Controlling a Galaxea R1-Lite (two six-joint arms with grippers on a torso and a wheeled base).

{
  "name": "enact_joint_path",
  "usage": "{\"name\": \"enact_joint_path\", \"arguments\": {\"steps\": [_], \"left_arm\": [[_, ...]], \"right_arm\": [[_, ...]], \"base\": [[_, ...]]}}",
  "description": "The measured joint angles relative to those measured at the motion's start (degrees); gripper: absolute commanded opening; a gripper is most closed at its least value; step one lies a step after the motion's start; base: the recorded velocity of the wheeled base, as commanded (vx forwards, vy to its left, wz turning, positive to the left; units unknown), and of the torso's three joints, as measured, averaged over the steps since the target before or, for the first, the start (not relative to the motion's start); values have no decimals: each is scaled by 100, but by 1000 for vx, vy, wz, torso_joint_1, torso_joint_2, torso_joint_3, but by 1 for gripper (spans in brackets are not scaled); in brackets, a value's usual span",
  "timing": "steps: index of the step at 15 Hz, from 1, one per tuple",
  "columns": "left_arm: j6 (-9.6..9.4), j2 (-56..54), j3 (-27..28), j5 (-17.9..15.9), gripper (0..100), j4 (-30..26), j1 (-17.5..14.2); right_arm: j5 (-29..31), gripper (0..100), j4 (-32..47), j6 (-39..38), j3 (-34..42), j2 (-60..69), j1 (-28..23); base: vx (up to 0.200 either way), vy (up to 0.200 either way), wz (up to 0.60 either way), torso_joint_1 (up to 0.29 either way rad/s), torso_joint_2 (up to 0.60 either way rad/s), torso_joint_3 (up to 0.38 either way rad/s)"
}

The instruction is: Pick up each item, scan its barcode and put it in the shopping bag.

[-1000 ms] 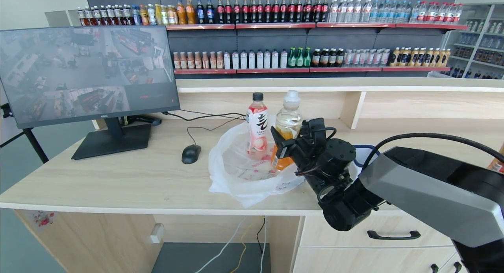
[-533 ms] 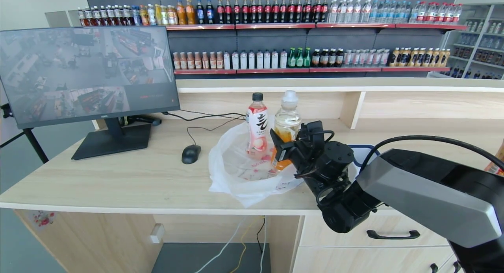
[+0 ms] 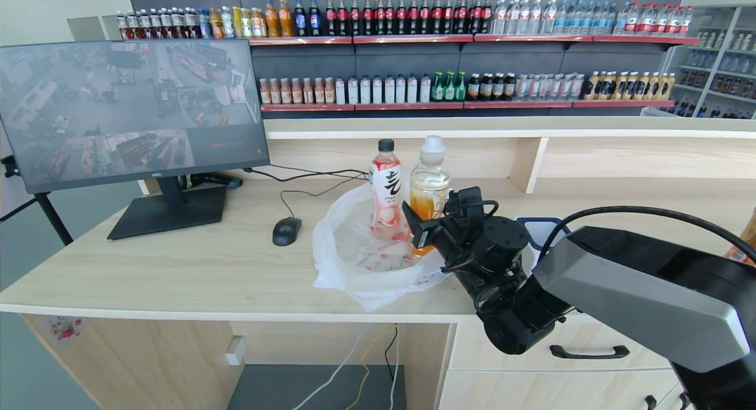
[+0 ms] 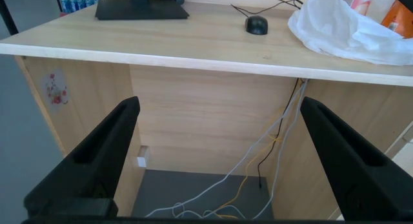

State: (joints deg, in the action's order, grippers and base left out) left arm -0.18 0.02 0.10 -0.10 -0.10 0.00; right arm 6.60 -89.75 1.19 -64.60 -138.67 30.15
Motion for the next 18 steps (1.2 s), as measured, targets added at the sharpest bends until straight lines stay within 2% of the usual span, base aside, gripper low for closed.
{"name": "enact_joint_path", "arguments": {"steps": [9, 15, 18], "left_arm": [[0, 0, 0, 0, 100, 0, 0], [0, 0, 0, 0, 100, 0, 0], [-6, 0, 0, 0, 100, 2, 0]], "right_arm": [[0, 100, -17, -27, 449, 328, 17], [2, 100, -16, -22, 1013, 959, 146], [60, 100, -27, -5, 1640, 1697, 336]], "base": [[0, 0, 0, 0, 0, 0], [0, 0, 0, 0, 0, 0], [0, 0, 0, 0, 0, 0]]}}
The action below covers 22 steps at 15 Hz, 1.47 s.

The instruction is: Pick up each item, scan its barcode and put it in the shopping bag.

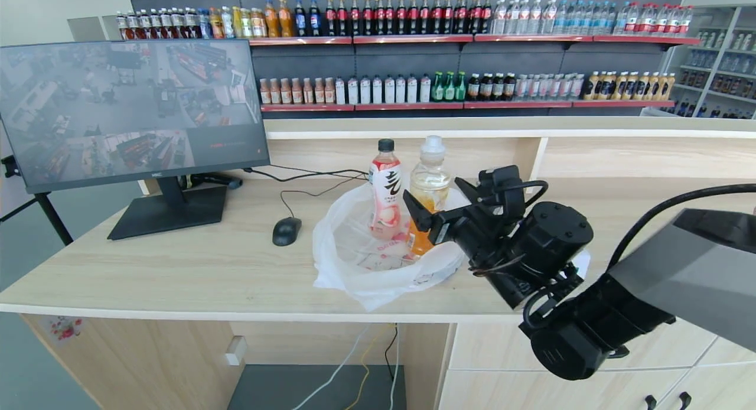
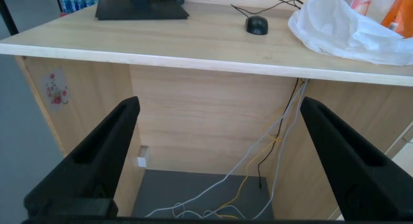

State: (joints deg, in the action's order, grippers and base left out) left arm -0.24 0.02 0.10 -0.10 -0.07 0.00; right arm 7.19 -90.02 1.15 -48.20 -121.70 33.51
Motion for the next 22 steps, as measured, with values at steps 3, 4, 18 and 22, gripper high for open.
{"name": "enact_joint_path", "arguments": {"steps": [3, 4, 18, 22], "left_arm": [[0, 0, 0, 0, 100, -2, 0], [4, 0, 0, 0, 100, -2, 0], [11, 0, 0, 0, 100, -9, 0], [9, 0, 0, 0, 100, -11, 0]], "right_arm": [[77, 100, 16, 44, 1034, 883, 66], [79, 100, 5, 85, 1312, 1175, 33], [106, 100, 13, 77, 3749, 2881, -69], [107, 100, 10, 74, 3775, 3020, -179]], "base": [[0, 0, 0, 0, 0, 0], [0, 0, 0, 0, 0, 0], [0, 0, 0, 0, 0, 0], [0, -100, 0, 1, 1, 0]]}}
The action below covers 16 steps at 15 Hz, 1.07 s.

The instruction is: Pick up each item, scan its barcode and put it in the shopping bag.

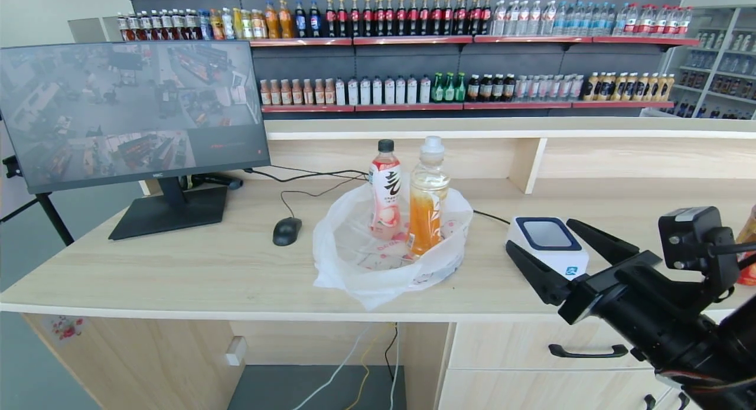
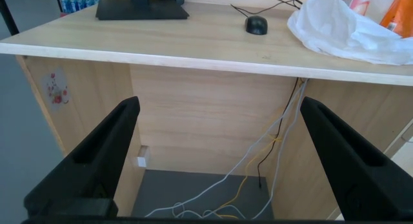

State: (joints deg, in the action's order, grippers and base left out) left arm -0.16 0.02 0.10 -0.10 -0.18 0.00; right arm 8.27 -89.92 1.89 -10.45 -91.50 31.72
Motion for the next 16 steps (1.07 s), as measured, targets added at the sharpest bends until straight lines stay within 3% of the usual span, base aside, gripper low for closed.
{"name": "enact_joint_path", "arguments": {"steps": [16], "left_arm": [[2, 0, 0, 2, 100, -2, 0]], "right_arm": [[2, 100, -5, 2, -21, 84, -17]], "base": [[0, -200, 0, 2, 1, 3]]}}
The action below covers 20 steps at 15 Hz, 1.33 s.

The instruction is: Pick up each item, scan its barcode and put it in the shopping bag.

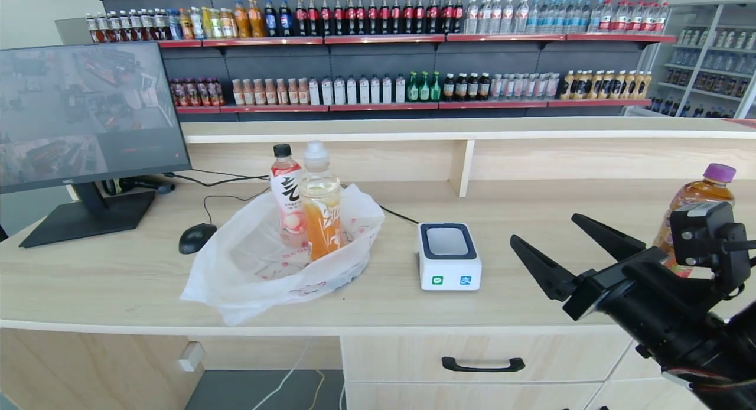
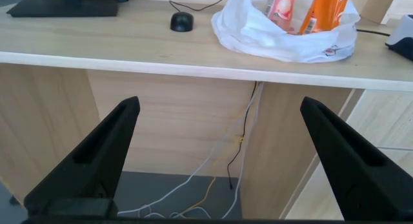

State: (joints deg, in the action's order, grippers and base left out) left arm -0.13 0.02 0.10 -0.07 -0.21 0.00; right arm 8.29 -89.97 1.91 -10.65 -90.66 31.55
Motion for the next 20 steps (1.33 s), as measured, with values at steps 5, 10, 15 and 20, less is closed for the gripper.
{"name": "enact_joint_path", "arguments": {"steps": [5, 10, 15, 20], "left_arm": [[18, 0, 0, -4, 100, 5, 0], [46, 0, 0, -2, 100, 2, 0], [46, 0, 0, 0, 100, 10, -5], [38, 0, 0, -2, 100, 13, 0]], "right_arm": [[5, 100, 6, -2, 115, 65, -2], [-4, 100, 2, -9, 475, 329, -167], [-2, 100, 2, -20, 1013, 863, -276], [-4, 100, 2, -30, 1063, 878, -269]], "base": [[0, 0, 0, 0, 0, 0], [0, 0, 0, 0, 0, 0], [0, 0, 0, 0, 0, 0], [0, 0, 0, 0, 0, 0]]}}
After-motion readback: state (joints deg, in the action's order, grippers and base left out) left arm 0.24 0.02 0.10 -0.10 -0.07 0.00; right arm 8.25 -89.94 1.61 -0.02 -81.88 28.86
